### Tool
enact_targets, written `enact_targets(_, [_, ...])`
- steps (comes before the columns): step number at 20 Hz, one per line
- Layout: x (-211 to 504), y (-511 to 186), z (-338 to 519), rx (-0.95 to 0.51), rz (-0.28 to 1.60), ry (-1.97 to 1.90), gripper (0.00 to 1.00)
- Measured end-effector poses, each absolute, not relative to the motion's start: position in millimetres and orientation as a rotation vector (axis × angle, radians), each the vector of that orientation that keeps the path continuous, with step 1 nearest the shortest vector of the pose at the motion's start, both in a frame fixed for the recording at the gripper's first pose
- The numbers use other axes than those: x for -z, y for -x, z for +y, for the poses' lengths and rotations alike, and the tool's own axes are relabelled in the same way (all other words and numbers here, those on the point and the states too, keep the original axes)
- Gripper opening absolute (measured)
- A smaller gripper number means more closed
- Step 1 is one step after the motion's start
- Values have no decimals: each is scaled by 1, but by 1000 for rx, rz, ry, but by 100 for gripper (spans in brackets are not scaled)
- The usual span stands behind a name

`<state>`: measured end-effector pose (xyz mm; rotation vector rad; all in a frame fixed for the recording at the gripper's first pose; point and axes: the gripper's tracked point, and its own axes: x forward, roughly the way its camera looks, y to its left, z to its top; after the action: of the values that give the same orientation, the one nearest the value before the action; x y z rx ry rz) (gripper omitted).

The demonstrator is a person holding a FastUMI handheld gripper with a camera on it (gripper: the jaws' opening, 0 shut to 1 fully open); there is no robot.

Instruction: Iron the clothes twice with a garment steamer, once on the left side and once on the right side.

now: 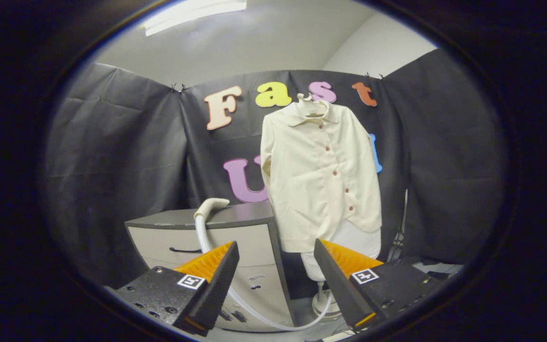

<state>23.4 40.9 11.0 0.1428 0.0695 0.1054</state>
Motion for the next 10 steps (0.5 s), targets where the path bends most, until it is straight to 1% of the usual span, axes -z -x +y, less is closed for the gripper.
enact_targets(5, [-32,-53,61,-129,79,-124,96])
enact_targets(10, [-54,-99,87,-140,87,-52,96])
